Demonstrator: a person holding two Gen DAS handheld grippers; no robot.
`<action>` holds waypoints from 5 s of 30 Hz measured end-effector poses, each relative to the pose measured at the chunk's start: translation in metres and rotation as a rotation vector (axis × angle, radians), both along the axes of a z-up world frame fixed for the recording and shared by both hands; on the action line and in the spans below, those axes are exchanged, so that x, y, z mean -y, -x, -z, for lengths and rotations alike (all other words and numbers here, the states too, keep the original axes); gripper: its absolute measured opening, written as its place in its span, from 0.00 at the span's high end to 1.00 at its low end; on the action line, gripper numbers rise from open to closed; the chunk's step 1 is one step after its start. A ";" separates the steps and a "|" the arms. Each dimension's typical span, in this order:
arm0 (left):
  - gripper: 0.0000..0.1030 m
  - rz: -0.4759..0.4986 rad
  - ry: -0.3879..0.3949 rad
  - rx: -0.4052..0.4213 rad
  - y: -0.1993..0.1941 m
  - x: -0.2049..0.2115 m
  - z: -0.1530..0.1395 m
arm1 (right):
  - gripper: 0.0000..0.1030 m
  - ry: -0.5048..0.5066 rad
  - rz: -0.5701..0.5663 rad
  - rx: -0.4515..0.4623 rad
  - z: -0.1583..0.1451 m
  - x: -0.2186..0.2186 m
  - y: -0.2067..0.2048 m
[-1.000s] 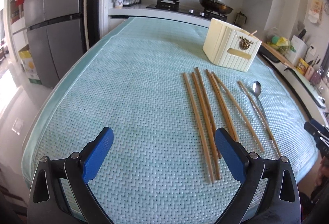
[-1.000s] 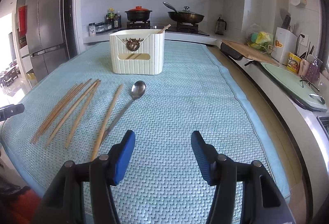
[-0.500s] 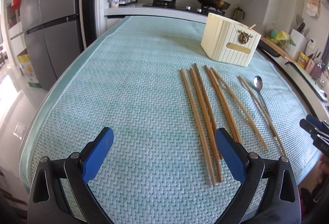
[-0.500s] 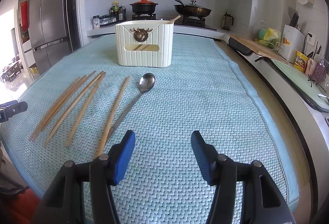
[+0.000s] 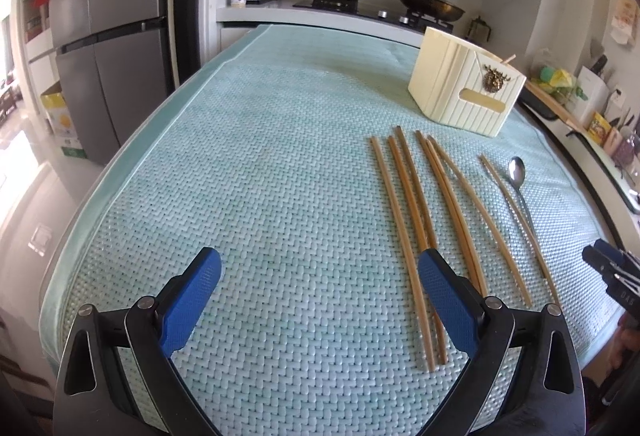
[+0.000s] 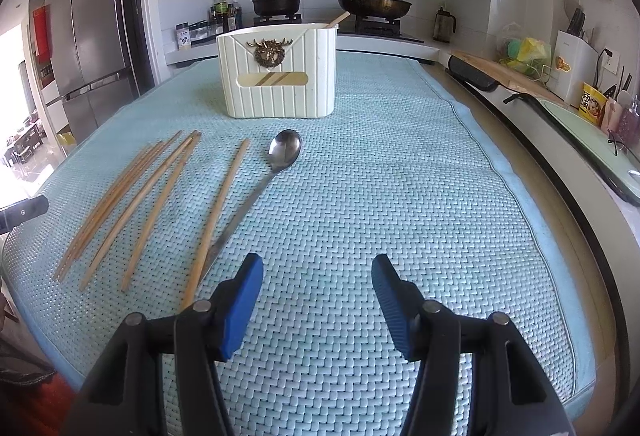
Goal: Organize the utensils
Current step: 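Move both grippers back toward the remaining utensils on the towel, then grasp the small metal spoon with the right gripper while the left grasps a chopstick, then carry the spoon and chopstick over the caddy with both grippers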
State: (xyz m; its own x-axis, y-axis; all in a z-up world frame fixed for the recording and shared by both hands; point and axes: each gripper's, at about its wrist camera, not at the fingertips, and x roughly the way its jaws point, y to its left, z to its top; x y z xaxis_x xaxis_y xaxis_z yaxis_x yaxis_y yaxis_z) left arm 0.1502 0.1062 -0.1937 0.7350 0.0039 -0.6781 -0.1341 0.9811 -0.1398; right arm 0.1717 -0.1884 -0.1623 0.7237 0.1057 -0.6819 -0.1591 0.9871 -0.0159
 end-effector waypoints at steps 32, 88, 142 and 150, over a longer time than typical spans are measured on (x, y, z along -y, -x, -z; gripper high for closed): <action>0.04 0.077 0.072 -0.103 -0.089 0.005 0.007 | 0.44 0.000 0.016 0.024 -0.003 0.001 0.003; 0.14 0.201 -0.126 -0.233 -0.165 0.037 0.020 | 0.65 -0.126 -0.034 -0.063 0.005 -0.017 -0.195; 0.97 0.202 0.186 0.240 -0.107 0.004 -0.141 | 0.66 -0.196 -0.166 0.270 -0.126 -0.004 -0.101; 0.97 0.235 0.205 0.282 -0.124 0.005 -0.172 | 0.66 -0.195 -0.186 0.312 -0.154 0.001 -0.102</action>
State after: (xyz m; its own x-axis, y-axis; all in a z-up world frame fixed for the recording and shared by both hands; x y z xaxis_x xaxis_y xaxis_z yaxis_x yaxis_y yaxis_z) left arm 0.2745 0.1011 -0.0222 0.8570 -0.2999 -0.4190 0.1612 0.9284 -0.3347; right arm 0.2739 -0.1890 -0.0083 0.8488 0.3597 -0.3874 -0.3524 0.9312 0.0925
